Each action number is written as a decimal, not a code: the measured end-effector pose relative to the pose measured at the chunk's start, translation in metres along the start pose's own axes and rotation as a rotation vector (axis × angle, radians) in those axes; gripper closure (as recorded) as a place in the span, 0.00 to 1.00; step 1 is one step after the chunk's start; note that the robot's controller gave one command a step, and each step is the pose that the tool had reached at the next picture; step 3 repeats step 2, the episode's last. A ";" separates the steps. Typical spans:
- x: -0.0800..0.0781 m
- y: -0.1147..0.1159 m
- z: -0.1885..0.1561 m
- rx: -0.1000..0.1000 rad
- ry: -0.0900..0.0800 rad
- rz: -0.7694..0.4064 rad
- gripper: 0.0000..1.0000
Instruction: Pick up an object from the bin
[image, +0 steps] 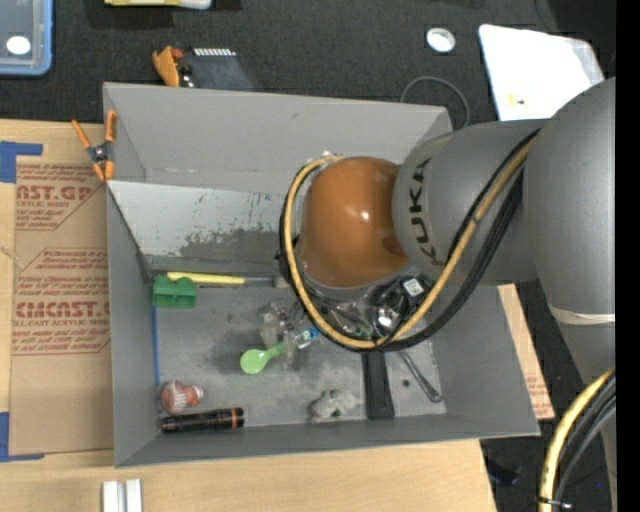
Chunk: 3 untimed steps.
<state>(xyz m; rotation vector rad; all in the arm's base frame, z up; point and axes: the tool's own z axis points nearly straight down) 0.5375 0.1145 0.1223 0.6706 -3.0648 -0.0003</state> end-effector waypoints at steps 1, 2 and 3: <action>0.006 -0.003 -0.037 0.004 -0.001 0.025 1.00; 0.054 0.007 -0.069 0.003 -0.003 -0.143 1.00; 0.054 0.007 -0.069 0.003 -0.003 -0.143 1.00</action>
Offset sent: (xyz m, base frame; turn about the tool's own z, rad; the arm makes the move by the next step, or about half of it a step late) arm -0.0518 -0.0171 0.0701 -0.1433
